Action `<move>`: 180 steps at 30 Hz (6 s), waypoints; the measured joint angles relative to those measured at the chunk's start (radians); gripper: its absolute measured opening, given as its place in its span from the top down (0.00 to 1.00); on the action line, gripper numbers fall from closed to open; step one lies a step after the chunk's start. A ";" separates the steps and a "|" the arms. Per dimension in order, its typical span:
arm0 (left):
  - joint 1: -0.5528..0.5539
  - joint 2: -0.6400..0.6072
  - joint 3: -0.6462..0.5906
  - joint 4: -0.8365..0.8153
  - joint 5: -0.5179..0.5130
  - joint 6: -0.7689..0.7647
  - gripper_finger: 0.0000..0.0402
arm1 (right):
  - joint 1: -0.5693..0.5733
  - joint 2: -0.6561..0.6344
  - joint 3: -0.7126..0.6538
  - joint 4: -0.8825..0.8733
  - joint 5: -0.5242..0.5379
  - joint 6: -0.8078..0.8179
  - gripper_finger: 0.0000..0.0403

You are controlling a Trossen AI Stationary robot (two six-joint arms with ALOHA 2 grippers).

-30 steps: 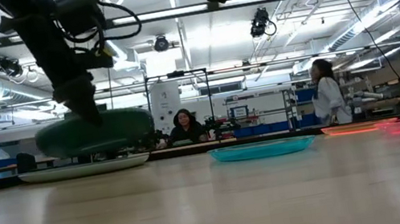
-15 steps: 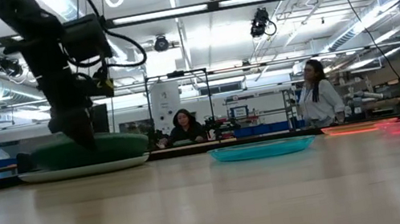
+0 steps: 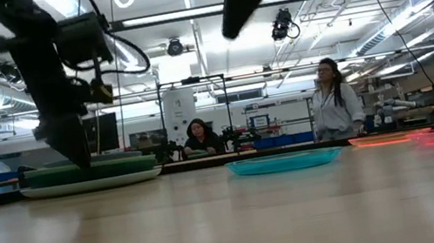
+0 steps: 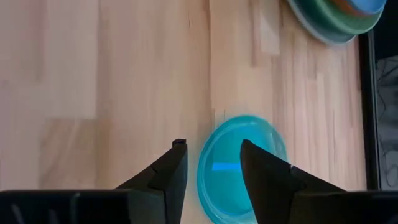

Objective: Stack plastic plates
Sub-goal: Stack the light blue plate on top of the pink plate, then stack the bottom stacked plates on top of the light orange plate, then move the right stacked plates to the center of the table

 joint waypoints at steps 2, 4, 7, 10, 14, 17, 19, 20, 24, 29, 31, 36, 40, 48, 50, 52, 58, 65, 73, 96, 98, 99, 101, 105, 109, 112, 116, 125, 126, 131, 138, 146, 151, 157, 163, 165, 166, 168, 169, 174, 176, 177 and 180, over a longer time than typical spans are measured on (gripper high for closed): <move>-0.033 -0.031 0.038 -0.079 0.038 -0.035 0.49 | -0.009 0.000 -0.041 0.021 0.000 -0.001 0.61; -0.083 -0.071 0.071 -0.141 0.073 -0.087 0.47 | -0.021 0.000 -0.096 0.061 0.000 0.002 0.61; -0.194 -0.156 0.093 -0.113 0.123 -0.149 0.47 | -0.043 0.001 -0.179 0.096 -0.032 0.005 0.62; -0.338 -0.232 0.092 -0.007 0.195 -0.161 0.48 | -0.077 0.001 -0.265 0.173 -0.107 0.003 0.62; -0.561 -0.289 0.092 0.136 0.219 -0.112 0.49 | -0.122 0.001 -0.337 0.286 -0.148 0.008 0.62; -0.698 -0.296 0.092 0.215 0.222 -0.112 0.49 | -0.139 0.001 -0.362 0.320 -0.143 -0.022 0.62; -0.771 -0.295 0.092 0.247 0.220 -0.137 0.49 | -0.139 0.001 -0.368 0.329 -0.124 -0.049 0.62; -0.801 -0.293 0.092 0.259 0.217 -0.148 0.49 | -0.139 0.001 -0.370 0.331 -0.110 -0.058 0.62; -0.891 -0.289 0.091 0.280 0.179 -0.161 0.49 | -0.139 0.000 -0.380 0.348 -0.072 -0.102 0.62; -0.933 -0.289 0.091 0.277 0.136 -0.149 0.49 | -0.136 0.000 -0.401 0.376 -0.087 -0.131 0.62; -0.933 -0.289 0.091 0.274 0.134 -0.154 0.49 | -0.132 0.000 -0.414 0.374 -0.085 -0.126 0.62; -0.932 -0.289 0.091 0.244 0.134 -0.173 0.49 | -0.131 0.000 -0.456 0.344 -0.082 -0.078 0.62; -0.933 -0.289 0.091 0.242 0.134 -0.184 0.49 | -0.138 -0.003 -0.497 0.346 -0.063 -0.048 0.62; -0.933 -0.289 0.091 0.242 0.134 -0.200 0.49 | -0.164 -0.004 -0.522 0.299 -0.049 -0.071 0.76; -0.933 -0.289 0.091 0.242 0.134 -0.210 0.49 | -0.171 -0.003 -0.522 0.299 -0.057 -0.099 0.83; -0.933 -0.289 0.091 0.242 0.134 -0.210 0.49 | -0.179 -0.003 -0.523 0.299 -0.075 -0.111 0.90; -0.933 -0.289 0.091 0.242 0.134 -0.210 0.49 | -0.187 0.001 -0.498 0.244 -0.083 -0.111 0.97; -0.953 -0.289 0.091 0.239 0.096 -0.210 0.49 | -0.122 -0.033 -0.370 -0.223 -0.064 0.170 0.98; -1.017 -0.286 0.091 0.238 -0.046 -0.198 0.49 | -0.031 -0.167 -0.509 -0.400 -0.261 0.634 0.99; -1.078 -0.286 0.091 0.250 -0.103 -0.257 0.49 | -0.056 -0.304 -0.848 -0.124 -0.395 0.856 0.70; -1.078 -0.286 0.091 0.250 -0.104 -0.257 0.49 | -0.053 -0.304 -0.835 -0.130 -0.402 0.843 0.63; -1.078 -0.286 0.091 0.253 -0.104 -0.256 0.49 | -0.052 -0.304 -0.832 -0.123 -0.417 0.831 0.61; -1.078 -0.286 0.091 0.254 -0.110 -0.256 0.49 | -0.051 -0.303 -0.834 -0.082 -0.450 0.808 0.57; -1.078 -0.286 0.091 0.256 -0.120 -0.251 0.49 | -0.057 -0.303 -0.882 0.003 -0.460 0.809 0.55; -1.078 -0.286 0.091 0.258 -0.120 -0.250 0.49 | -0.078 -0.303 -0.942 -0.011 -0.425 0.887 0.57; -1.078 -0.286 0.091 0.258 -0.120 -0.258 0.49 | -0.087 -0.303 -0.970 -0.012 -0.419 0.897 0.59; -1.078 -0.286 0.091 0.266 -0.122 -0.254 0.49 | -0.099 -0.303 -0.983 0.003 -0.419 0.874 0.64; -1.078 -0.286 0.091 0.279 -0.154 -0.212 0.49 | -0.142 -0.302 -0.963 0.013 -0.402 0.754 0.97; -1.078 -0.286 0.091 0.279 -0.158 -0.208 0.49 | -0.147 -0.302 -0.946 0.003 -0.395 0.737 0.97; -1.044 -0.286 0.091 0.279 -0.173 -0.173 0.49 | -0.195 -0.302 -0.814 -0.177 -0.273 0.648 0.96; -0.964 -0.286 0.091 0.258 -0.155 -0.172 0.49 | -0.359 -0.306 -0.699 -0.436 -0.046 0.526 0.98; -0.976 -0.286 0.091 0.238 -0.146 -0.198 0.49 | -0.641 -0.327 -0.777 -0.134 -0.032 0.210 0.98; -1.005 -0.286 0.091 0.215 -0.130 -0.267 0.49 | -0.763 -0.327 -0.809 -0.034 -0.034 0.147 0.97; -1.013 -0.286 0.091 0.210 -0.130 -0.283 0.49 | -0.818 -0.328 -0.819 0.012 -0.080 0.087 0.97; -0.996 -0.286 0.091 0.215 -0.130 -0.262 0.49 | -0.865 -0.328 -0.819 0.012 -0.095 0.057 0.97; -0.994 -0.286 0.091 0.220 -0.130 -0.257 0.49 | -0.882 -0.328 -0.819 0.012 -0.112 0.051 0.97; -0.994 -0.286 0.091 0.220 -0.131 -0.257 0.49 | -0.889 -0.328 -0.819 0.012 -0.117 0.049 0.97; -0.994 -0.286 0.091 0.220 -0.130 -0.257 0.49 | -0.903 -0.328 -0.819 0.016 -0.120 0.042 0.97; -0.994 -0.286 0.091 0.220 -0.130 -0.257 0.49 | -0.911 -0.328 -0.819 0.020 -0.120 0.030 0.96; -0.995 -0.286 0.091 0.223 -0.130 -0.262 0.49 | -0.936 -0.328 -0.819 0.058 -0.156 -0.012 0.88; -0.995 -0.286 0.091 0.224 -0.130 -0.262 0.49 | -0.941 -0.328 -0.819 0.068 -0.186 -0.021 0.82; -0.995 -0.286 0.091 0.226 -0.130 -0.262 0.49 | -0.941 -0.328 -0.819 0.070 -0.201 -0.022 0.78; -0.995 -0.286 0.091 0.226 -0.129 -0.262 0.49 | -0.941 -0.328 -0.819 0.072 -0.241 -0.022 0.68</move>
